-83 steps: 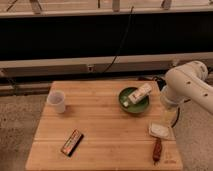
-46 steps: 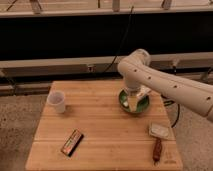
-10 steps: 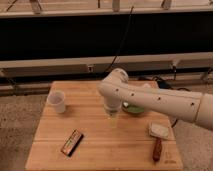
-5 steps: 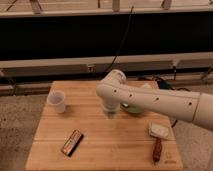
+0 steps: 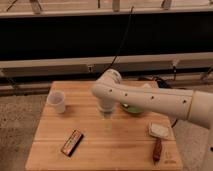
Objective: Move the arm in a circular motion
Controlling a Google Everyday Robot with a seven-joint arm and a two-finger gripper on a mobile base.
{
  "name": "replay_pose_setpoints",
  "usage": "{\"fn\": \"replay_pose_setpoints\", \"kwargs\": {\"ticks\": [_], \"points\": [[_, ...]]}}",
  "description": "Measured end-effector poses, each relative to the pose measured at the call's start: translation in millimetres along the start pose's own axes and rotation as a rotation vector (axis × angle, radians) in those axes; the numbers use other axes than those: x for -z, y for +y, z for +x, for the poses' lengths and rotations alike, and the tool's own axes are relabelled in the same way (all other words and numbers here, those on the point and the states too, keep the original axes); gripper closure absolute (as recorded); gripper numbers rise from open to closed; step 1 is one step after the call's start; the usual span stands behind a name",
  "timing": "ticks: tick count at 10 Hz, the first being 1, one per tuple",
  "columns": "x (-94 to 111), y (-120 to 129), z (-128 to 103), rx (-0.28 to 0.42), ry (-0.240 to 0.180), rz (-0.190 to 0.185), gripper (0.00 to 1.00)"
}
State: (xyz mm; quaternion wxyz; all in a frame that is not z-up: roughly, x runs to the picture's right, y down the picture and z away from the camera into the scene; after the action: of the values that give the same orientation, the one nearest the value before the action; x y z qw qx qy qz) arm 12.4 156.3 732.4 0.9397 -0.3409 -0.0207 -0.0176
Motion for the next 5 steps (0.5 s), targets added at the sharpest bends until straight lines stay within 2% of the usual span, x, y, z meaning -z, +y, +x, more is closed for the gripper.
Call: {"fn": "replay_pose_setpoints", "kwargs": {"ticks": [3, 5], "points": [[0.6, -4.2, -14.9, -0.001, -0.01, -0.003, 0.2], [0.6, -2.2, -13.4, -0.007, -0.008, -0.008, 0.2]]}}
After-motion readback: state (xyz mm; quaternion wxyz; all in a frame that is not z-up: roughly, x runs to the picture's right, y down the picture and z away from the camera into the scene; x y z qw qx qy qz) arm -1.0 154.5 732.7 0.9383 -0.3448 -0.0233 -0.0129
